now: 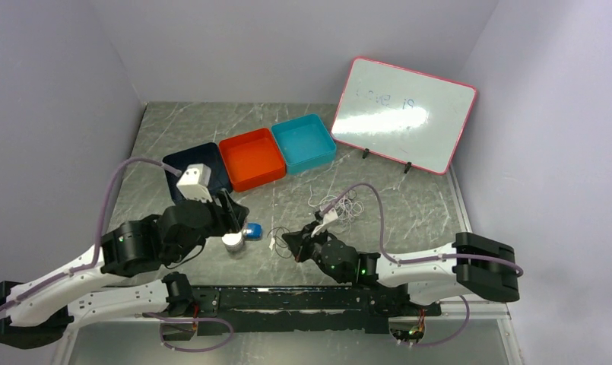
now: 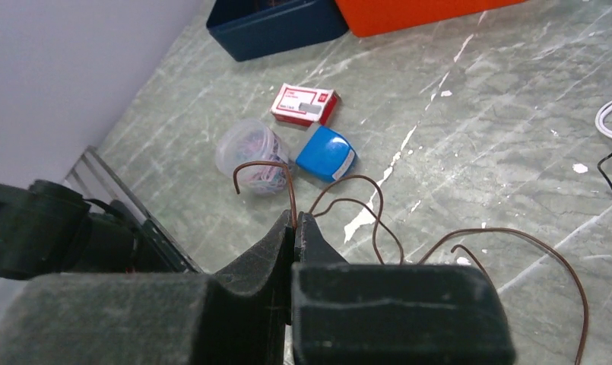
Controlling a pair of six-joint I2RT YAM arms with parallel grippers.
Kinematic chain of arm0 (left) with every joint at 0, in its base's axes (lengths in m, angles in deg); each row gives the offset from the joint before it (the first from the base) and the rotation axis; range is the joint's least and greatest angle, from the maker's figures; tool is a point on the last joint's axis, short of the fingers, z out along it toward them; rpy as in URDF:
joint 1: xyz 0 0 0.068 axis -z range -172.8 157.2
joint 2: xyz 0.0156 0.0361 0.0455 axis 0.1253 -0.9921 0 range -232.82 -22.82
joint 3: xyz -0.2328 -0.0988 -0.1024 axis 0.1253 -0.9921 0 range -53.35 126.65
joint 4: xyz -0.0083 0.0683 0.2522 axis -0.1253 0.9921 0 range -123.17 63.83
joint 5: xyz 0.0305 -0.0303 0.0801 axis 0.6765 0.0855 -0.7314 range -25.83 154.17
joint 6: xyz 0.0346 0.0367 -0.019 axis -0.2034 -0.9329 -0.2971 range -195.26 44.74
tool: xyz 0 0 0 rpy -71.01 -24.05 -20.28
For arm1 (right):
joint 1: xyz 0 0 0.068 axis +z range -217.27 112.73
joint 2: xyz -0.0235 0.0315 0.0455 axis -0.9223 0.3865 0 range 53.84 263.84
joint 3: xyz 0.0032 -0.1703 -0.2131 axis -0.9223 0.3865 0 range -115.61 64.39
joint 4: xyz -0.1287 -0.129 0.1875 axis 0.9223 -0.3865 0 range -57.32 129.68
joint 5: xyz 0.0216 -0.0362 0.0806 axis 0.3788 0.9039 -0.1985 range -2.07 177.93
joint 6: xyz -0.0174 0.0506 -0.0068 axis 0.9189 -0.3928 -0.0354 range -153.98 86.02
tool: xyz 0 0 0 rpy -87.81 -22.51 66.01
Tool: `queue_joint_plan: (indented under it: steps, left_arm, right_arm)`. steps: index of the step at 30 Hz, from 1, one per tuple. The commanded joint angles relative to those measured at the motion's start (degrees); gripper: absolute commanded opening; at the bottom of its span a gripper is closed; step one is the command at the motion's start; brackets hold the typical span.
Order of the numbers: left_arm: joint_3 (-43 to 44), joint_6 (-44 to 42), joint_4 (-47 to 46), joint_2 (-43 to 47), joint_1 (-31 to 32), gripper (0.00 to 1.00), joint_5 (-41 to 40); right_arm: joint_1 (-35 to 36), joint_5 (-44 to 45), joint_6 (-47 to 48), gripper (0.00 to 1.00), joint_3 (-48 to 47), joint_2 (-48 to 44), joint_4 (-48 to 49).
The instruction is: Untangle the cables
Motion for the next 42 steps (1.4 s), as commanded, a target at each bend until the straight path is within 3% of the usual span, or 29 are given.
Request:
queue_joint_plan:
  steps: [1,5,11,16,27,33,42]
  left_arm:
    - [-6.0,1.2,-5.5,2.8,0.2,0.68,5.1]
    - [-9.6,2.1,-8.4,2.8,0.2,0.69,7.6]
    - [-9.3,0.7,-10.8,-4.3,0.2,0.71,9.9]
    - [-10.3,-1.0,-15.3,-8.7,0.2,0.74,11.1]
    - [-18.8,-2.3,-35.0,-20.3,-2.5,0.90,23.7]
    - [-20.2,-5.3,-42.0,-26.1,-9.0,0.91,31.6]
    - [-21.0,-11.7,-48.0,-36.1,-10.4,0.89,42.1]
  right_arm:
    - [0.4,6.5,-7.6,0.00,-2.5,-2.1,-5.9]
    - [0.3,12.0,-17.4,0.00,-0.9,-3.6,-12.2]
    - [0.3,14.3,-35.7,0.00,4.9,-7.3,-22.2]
    - [0.3,16.0,-43.3,0.00,9.2,-8.3,-28.4]
    - [0.3,14.3,-44.1,0.02,11.9,-6.4,-28.0]
    - [0.2,13.4,-43.2,0.03,13.0,-7.4,-26.9]
    - [0.0,12.1,-40.3,0.03,13.8,-8.0,-24.0]
